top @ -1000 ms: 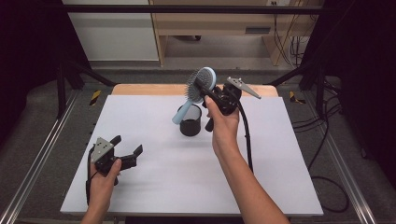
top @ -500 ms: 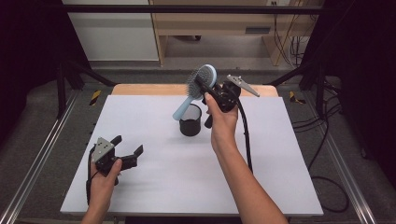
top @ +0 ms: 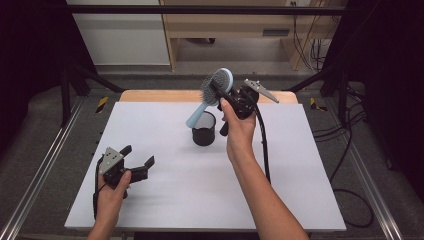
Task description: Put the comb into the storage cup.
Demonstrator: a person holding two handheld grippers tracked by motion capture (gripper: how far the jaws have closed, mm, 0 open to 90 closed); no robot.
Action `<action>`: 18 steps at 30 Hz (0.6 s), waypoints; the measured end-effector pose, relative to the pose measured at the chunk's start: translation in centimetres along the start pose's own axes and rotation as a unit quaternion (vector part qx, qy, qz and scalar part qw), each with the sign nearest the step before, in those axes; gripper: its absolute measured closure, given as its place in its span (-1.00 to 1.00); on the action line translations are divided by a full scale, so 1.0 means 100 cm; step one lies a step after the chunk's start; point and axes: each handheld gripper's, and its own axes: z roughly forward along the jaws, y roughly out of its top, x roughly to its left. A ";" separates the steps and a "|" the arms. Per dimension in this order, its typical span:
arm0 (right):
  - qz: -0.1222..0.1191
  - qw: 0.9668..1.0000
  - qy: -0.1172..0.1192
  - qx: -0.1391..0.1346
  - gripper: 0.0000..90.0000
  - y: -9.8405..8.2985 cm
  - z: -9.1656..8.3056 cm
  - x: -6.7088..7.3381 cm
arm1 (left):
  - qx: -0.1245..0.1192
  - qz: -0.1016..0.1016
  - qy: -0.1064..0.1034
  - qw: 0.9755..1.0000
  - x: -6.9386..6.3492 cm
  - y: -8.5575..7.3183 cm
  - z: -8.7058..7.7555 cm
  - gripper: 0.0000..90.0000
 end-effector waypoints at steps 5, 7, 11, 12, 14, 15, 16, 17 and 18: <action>0.002 1.000 -0.001 -0.001 0.15 0.001 0.000 -0.001 | 0.001 0.001 0.000 1.000 0.000 0.000 0.001 -0.91; 0.001 1.000 -0.004 -0.002 0.15 0.001 0.001 -0.002 | 0.002 0.001 -0.001 1.000 -0.001 0.000 0.001 -0.91; -0.004 1.000 -0.011 -0.005 0.15 0.002 0.002 -0.006 | 0.000 0.000 0.001 1.000 0.000 0.000 0.000 -0.92; -0.005 1.000 -0.012 -0.005 0.15 0.002 0.002 -0.007 | -0.001 0.000 0.002 1.000 0.000 0.000 0.000 -0.93; -0.008 1.000 -0.018 -0.005 0.15 0.003 0.003 -0.009 | -0.003 0.000 0.004 1.000 0.001 0.000 -0.001 -0.95; -0.009 1.000 -0.020 -0.005 0.15 0.003 0.003 -0.010 | -0.004 0.000 0.005 1.000 0.001 0.000 -0.001 -0.95; -0.011 1.000 -0.023 -0.006 0.15 0.003 0.003 -0.012 | -0.004 -0.001 0.006 1.000 0.001 0.000 -0.001 -0.95; -0.013 1.000 -0.025 -0.006 0.15 0.003 0.004 -0.013 | -0.003 -0.002 0.007 1.000 0.002 0.000 -0.001 -0.95; -0.015 0.999 -0.028 -0.007 0.15 0.003 0.004 -0.014 | -0.003 -0.002 0.007 1.000 0.002 0.000 -0.001 -0.96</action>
